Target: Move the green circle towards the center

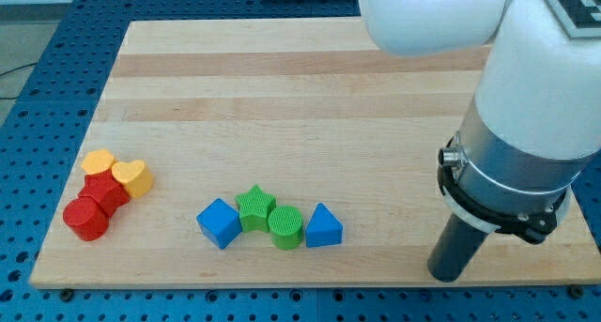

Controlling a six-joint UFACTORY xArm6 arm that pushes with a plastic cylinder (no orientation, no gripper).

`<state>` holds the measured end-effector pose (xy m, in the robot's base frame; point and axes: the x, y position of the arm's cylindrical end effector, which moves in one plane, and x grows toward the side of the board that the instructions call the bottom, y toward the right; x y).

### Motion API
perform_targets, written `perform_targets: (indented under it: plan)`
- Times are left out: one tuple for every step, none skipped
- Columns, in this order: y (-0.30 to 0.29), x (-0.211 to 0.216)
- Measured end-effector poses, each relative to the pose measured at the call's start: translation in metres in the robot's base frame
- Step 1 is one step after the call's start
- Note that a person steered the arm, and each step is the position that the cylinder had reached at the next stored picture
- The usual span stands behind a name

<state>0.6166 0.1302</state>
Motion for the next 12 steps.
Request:
perform_targets:
  plan:
    - [0.000, 0.000]
    - [-0.004, 0.002]
    - [-0.006, 0.001]
    - [0.003, 0.002]
    - [0.001, 0.002]
    - [-0.019, 0.002]
    - [-0.076, 0.002]
    - [-0.110, -0.017]
    - [-0.168, -0.047]
    - [-0.164, -0.030]
    - [-0.200, -0.033]
    - [-0.205, -0.077]
